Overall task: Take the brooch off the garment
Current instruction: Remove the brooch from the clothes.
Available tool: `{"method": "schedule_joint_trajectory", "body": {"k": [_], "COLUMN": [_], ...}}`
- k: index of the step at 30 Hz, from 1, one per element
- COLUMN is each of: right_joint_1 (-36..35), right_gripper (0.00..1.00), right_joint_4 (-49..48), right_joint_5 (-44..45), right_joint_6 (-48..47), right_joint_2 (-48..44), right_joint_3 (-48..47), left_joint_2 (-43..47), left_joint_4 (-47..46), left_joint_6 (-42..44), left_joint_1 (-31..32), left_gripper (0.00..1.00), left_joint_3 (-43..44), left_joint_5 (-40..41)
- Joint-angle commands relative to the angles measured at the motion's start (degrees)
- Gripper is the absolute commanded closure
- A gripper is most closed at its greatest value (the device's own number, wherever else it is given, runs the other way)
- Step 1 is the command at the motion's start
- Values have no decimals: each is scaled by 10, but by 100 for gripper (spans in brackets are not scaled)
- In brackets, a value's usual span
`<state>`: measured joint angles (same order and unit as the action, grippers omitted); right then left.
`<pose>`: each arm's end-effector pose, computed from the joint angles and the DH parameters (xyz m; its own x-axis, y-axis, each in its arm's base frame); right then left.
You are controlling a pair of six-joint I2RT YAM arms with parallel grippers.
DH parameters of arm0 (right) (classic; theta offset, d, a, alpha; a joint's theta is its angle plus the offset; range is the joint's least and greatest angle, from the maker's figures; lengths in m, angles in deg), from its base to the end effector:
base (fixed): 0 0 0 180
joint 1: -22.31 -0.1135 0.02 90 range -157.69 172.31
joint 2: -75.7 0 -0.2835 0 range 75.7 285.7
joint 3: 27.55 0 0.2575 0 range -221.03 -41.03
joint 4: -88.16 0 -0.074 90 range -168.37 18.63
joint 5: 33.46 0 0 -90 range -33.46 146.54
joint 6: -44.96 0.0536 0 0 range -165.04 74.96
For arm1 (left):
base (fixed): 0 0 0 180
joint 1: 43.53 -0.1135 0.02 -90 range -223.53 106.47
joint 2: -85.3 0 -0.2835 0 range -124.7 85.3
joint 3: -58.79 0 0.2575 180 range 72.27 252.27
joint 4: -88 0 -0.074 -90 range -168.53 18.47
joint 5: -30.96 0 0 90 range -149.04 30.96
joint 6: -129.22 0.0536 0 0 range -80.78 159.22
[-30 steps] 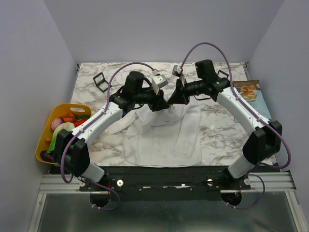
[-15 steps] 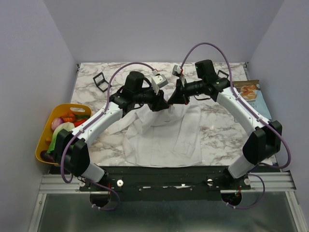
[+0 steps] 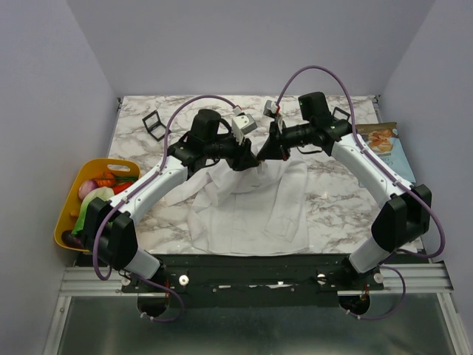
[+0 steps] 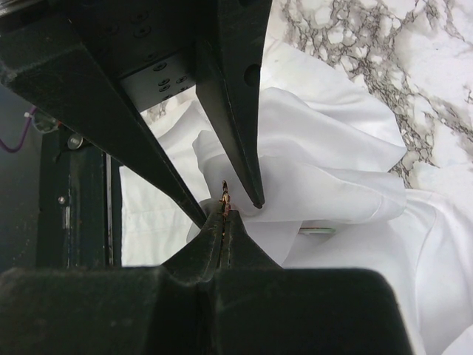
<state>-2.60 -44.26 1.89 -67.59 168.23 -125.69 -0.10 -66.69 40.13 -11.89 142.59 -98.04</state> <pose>0.3143 0.1942 0.3517 -0.2558 -0.3634 -0.8958 -0.9656 0.1407 0.2186 0.2869 -0.2164 0.3366 -0.3712 0.2432 -0.8961 0.8914 0.3634 -0.2706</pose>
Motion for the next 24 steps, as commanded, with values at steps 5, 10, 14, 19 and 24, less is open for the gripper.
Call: {"method": "schedule_joint_trajectory", "body": {"k": [5, 10, 14, 19, 24], "right_joint_1": [-1, -1, -1, -1, -1], "right_gripper": [99, 99, 99, 99, 99], "right_joint_4": [1, 0, -2, -2, -1], "right_joint_5": [1, 1, 1, -1, -2], "right_joint_6": [-1, -1, -1, 0, -1], "right_joint_2": [-18, -21, -20, -22, -31], "right_joint_3": [12, 13, 13, 13, 13], "left_joint_2": [12, 18, 16, 16, 15], "left_joint_4": [-16, -16, -16, -15, -15], "left_joint_6": [7, 8, 9, 9, 11], "left_joint_1": [-2, -2, -2, -2, -2], "left_gripper": [50, 46, 43, 43, 36], "left_joint_3": [-5, -7, -9, -10, -10], "left_joint_5": [17, 18, 19, 19, 22]}}
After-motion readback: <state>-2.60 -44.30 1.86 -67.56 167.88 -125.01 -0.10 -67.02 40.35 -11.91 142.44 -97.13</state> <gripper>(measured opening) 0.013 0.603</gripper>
